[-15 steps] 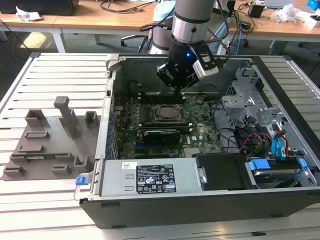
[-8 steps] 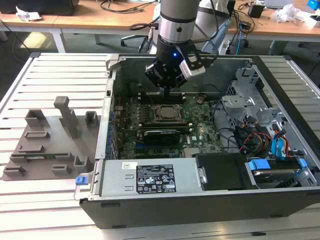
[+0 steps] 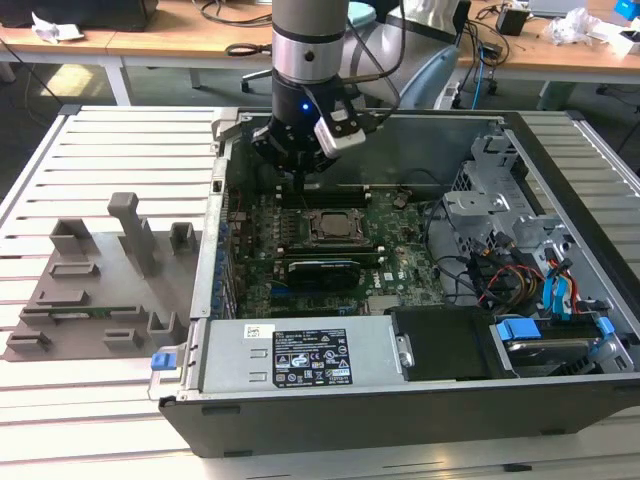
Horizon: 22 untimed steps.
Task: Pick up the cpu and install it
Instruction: 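Install the first cpu locking lever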
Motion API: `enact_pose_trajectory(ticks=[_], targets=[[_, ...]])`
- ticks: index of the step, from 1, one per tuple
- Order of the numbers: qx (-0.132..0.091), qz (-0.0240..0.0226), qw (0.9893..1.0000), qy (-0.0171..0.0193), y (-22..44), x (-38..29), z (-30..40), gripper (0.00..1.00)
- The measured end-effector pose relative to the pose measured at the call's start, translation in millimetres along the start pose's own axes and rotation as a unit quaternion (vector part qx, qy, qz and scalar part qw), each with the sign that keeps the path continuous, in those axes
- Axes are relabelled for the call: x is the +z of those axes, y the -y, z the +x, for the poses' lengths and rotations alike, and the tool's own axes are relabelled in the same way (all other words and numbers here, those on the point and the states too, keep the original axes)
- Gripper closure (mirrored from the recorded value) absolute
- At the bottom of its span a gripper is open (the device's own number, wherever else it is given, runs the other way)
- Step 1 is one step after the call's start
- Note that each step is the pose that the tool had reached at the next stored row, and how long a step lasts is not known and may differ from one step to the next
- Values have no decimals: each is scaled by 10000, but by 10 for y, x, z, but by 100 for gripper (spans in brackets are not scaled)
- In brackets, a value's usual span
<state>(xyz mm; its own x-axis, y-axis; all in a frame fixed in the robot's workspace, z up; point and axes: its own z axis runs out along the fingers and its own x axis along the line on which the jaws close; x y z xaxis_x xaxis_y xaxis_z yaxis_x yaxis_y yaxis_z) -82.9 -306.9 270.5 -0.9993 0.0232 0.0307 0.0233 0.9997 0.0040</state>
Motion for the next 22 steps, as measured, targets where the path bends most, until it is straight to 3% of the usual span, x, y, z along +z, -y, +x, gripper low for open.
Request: enact_pose_trajectory(ticks=[3, 5, 8, 10, 18, 22], targets=[[1, -1, 10000, 1, -67, 20, 135, 89], [0, -2, 10000, 1, -95, 31, 135, 89], [1, -9, 10000, 1, -188, 74, 137, 89], [-1, -9, 10000, 0, -201, 82, 132, 89], [0, -10, 10000, -12, -206, 74, -125, 89], [0, -9, 10000, -55, -207, 69, -321, 89]])
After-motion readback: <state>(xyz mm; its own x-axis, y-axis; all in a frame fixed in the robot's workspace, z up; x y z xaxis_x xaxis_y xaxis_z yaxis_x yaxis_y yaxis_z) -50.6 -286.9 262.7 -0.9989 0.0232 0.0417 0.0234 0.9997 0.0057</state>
